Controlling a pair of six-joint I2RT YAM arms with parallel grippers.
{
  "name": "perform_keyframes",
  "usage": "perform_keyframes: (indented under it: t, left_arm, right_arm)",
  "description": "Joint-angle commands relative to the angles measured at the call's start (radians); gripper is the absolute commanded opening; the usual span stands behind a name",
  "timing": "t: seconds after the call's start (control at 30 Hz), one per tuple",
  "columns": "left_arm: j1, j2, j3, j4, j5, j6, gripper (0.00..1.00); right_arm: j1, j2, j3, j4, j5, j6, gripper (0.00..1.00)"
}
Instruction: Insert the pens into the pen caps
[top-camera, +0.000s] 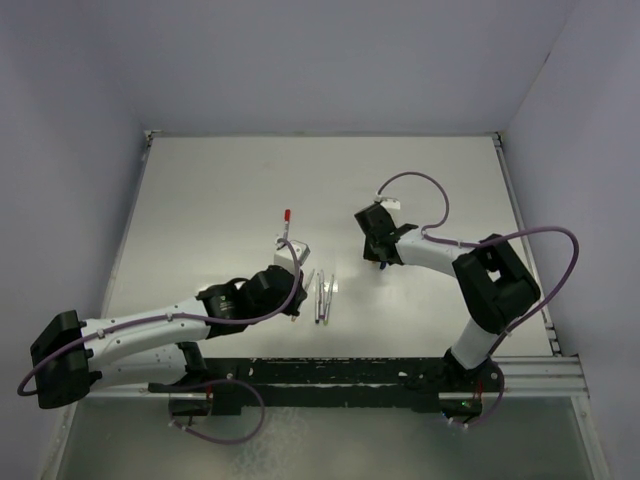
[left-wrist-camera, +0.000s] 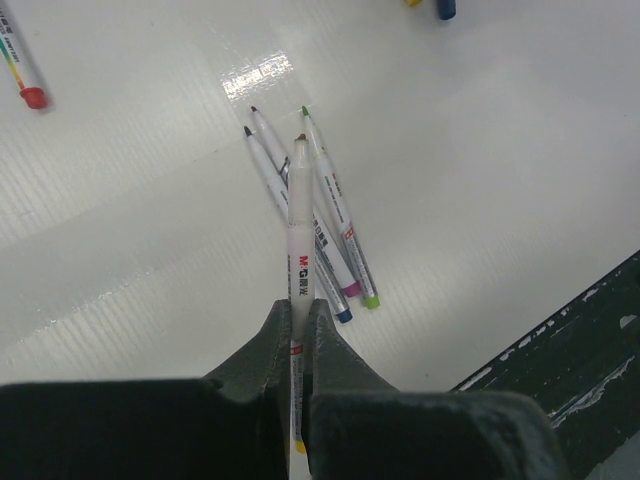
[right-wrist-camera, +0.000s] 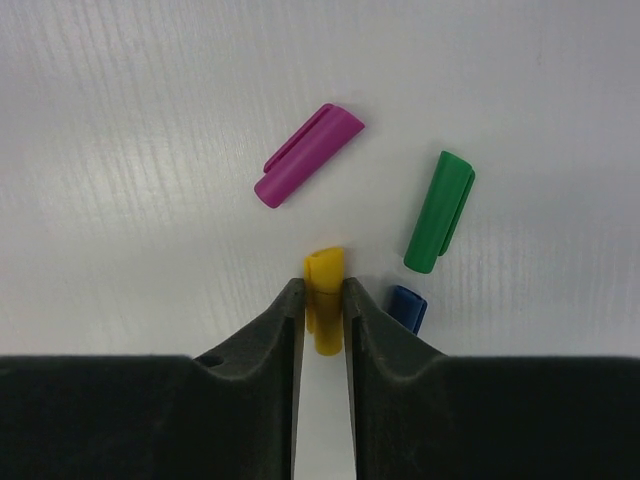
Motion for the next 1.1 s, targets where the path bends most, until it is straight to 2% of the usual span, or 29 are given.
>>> perform_keyframes:
  t: [0.0, 0.07, 0.17, 0.33, 0.53, 0.7, 0.9, 1.07]
  left_arm:
    - [-0.001, -0.027, 0.007, 0.008, -0.024, -0.012, 0.00]
    - [-0.001, -0.031, 0.007, 0.005, -0.029, -0.012, 0.00]
    - [-0.002, -0.033, 0.009, 0.004, -0.034, -0.008, 0.00]
    - [-0.002, -0.013, 0.023, -0.005, -0.034, 0.005, 0.00]
    - [-0.001, 0.012, 0.036, 0.015, -0.021, 0.005, 0.00]
    - [-0.002, 0.030, 0.039, 0.082, 0.018, 0.029, 0.00]
    - [-0.001, 0.084, 0.053, 0.185, 0.088, 0.050, 0.00]
    - [-0.002, 0.131, 0.047, 0.337, 0.175, 0.066, 0.00]
  right_arm:
    - [0.000, 0.041, -0.014, -0.122, -0.013, 0.005, 0.19]
    - [-0.001, 0.052, -0.011, -0.126, -0.033, 0.005, 0.09]
    - [0.000, 0.069, -0.008, -0.128, -0.057, 0.004, 0.00]
    - [0.000, 0.076, 0.002, -0.120, -0.105, -0.009, 0.00]
    - [0.000, 0.010, 0.010, -0.111, -0.079, -0.027, 0.00]
    - [-0.001, -0.161, -0.016, -0.052, -0.075, -0.061, 0.00]
    - [-0.001, -0.424, -0.120, 0.147, -0.128, -0.100, 0.00]
    - [-0.001, -0.602, -0.218, 0.305, -0.208, -0.132, 0.00]
